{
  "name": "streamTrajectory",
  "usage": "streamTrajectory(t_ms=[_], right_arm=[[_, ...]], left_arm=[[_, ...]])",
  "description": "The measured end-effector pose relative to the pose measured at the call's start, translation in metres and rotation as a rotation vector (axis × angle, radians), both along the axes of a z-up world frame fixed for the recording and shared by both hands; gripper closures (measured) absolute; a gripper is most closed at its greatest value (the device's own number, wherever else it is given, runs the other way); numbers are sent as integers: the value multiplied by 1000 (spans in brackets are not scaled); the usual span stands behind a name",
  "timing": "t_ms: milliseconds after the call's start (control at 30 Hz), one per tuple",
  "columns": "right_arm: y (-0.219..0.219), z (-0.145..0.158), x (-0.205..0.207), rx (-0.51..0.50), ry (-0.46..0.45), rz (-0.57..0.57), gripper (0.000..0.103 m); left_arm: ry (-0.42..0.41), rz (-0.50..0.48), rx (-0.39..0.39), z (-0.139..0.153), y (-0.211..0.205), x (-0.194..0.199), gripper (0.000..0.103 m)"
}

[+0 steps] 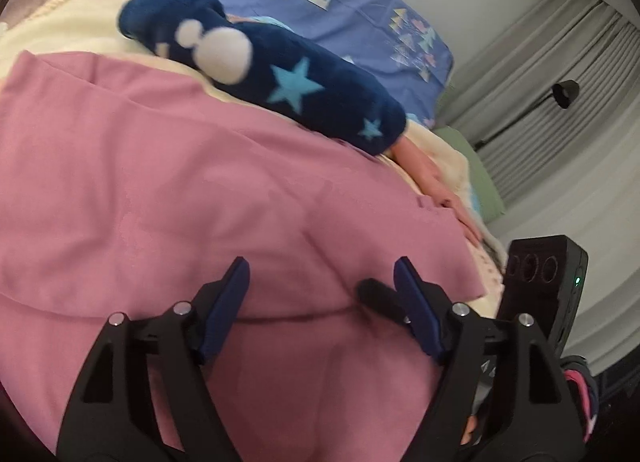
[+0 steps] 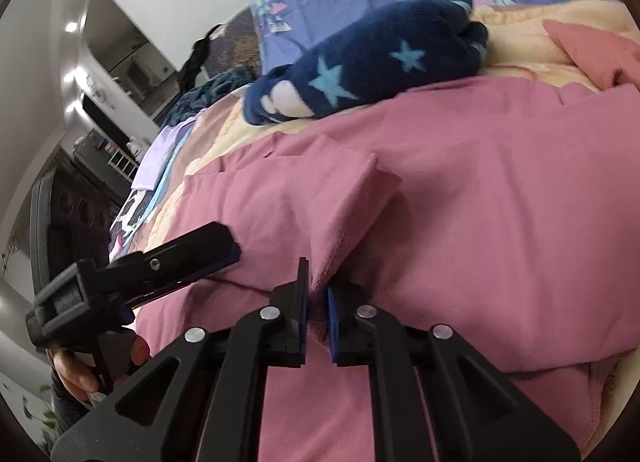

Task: Fold small clothes

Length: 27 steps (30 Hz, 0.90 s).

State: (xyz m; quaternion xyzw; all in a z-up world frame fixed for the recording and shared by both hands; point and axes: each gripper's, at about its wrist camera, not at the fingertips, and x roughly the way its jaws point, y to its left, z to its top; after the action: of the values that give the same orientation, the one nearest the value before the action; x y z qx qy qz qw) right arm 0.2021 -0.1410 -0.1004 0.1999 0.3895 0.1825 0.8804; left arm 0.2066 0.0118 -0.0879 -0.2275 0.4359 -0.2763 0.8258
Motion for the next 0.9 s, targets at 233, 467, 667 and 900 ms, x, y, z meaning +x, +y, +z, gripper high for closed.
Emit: streamTrajectory(t_ms=[233, 467, 667, 900], right_arm=[[17, 9, -7, -12, -66, 125, 69], [23, 2, -13, -55, -37, 148, 69], [3, 3, -31, -48, -46, 109, 68], [-59, 3, -46, 73, -71, -73, 68]], left_arm=[[56, 50, -53, -8, 10, 4, 21], [83, 56, -74, -13, 9, 12, 27], [60, 23, 43, -13, -2, 12, 103], [-187, 19, 79, 72, -9, 1, 103]])
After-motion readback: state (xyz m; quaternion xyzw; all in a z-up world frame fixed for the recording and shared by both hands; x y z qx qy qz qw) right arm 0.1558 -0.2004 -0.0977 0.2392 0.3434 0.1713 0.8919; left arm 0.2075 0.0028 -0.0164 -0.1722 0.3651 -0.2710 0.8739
